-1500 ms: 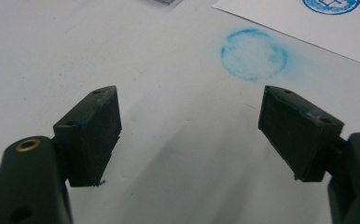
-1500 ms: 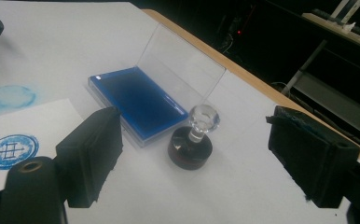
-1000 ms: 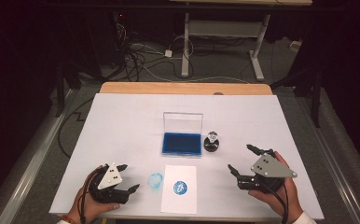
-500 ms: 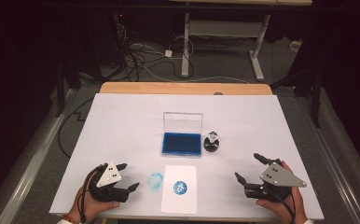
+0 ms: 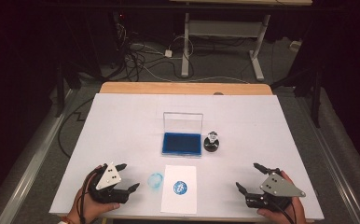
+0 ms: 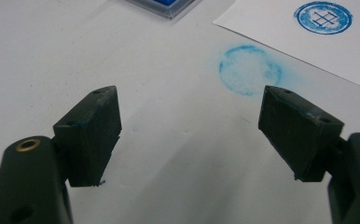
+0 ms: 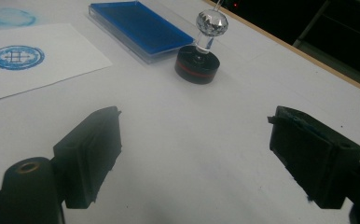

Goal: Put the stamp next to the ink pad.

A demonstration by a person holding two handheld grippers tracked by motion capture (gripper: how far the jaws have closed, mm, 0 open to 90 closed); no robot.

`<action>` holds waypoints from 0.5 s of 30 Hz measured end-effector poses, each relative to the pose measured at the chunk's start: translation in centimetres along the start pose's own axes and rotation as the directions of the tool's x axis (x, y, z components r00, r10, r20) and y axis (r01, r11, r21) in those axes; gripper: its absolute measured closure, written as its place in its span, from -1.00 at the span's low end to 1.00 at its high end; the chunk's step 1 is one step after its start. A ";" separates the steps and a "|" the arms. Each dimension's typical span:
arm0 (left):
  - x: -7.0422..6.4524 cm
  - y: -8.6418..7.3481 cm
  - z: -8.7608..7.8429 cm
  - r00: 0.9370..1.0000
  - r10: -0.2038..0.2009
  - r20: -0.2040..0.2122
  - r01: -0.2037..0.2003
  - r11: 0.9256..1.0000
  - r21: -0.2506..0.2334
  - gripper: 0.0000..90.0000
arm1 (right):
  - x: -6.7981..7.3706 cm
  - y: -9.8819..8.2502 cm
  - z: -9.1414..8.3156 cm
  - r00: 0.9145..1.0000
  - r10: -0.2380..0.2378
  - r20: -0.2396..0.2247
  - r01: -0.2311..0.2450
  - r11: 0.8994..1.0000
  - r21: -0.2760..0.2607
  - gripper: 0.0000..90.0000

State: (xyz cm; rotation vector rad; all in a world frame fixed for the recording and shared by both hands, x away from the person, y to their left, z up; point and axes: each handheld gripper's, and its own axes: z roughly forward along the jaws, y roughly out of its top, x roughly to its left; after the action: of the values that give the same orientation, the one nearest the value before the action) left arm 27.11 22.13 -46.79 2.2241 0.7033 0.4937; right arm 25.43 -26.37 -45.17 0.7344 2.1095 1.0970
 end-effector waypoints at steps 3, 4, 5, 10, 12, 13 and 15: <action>0.0 -0.1 0.0 1.000 0.007 -0.003 -0.007 1.000 0.006 -0.55 | 0.0 0.1 0.1 1.000 0.000 -0.003 0.000 1.000 -0.002 -0.63; 0.0 -0.2 0.0 1.000 0.004 -0.001 -0.004 1.000 0.004 -0.55 | 0.1 0.2 0.1 1.000 -0.004 -0.004 0.004 1.000 0.000 -0.63; 0.0 -0.2 0.0 1.000 0.004 0.002 -0.004 1.000 0.004 -0.55 | 0.1 0.2 0.1 1.000 -0.007 -0.003 0.007 1.000 0.003 -0.63; -0.1 -0.2 -0.1 1.000 0.020 0.002 -0.020 1.000 0.007 -0.55 | 0.3 0.4 -0.2 1.000 -0.008 0.003 0.008 1.000 -0.012 -0.63; -0.2 -0.2 -0.1 1.000 0.021 0.000 -0.021 1.000 0.008 -0.55 | 0.3 0.5 -0.3 1.000 -0.013 0.008 0.014 1.000 -0.017 -0.63; -0.1 -0.2 0.0 1.000 0.021 0.002 -0.021 1.000 0.010 -0.55 | 0.3 0.5 -0.3 1.000 -0.008 0.008 0.008 1.000 -0.019 -0.63; -0.1 -0.3 0.0 1.000 0.023 0.001 -0.023 1.000 0.015 -0.55 | 0.3 0.6 -0.3 1.000 -0.012 0.010 0.012 1.000 -0.022 -0.63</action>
State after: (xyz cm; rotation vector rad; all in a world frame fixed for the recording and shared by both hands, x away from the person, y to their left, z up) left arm 26.93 22.19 -47.03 2.2486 0.6834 0.5011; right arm 25.12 -26.02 -44.62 0.7142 2.0877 1.1063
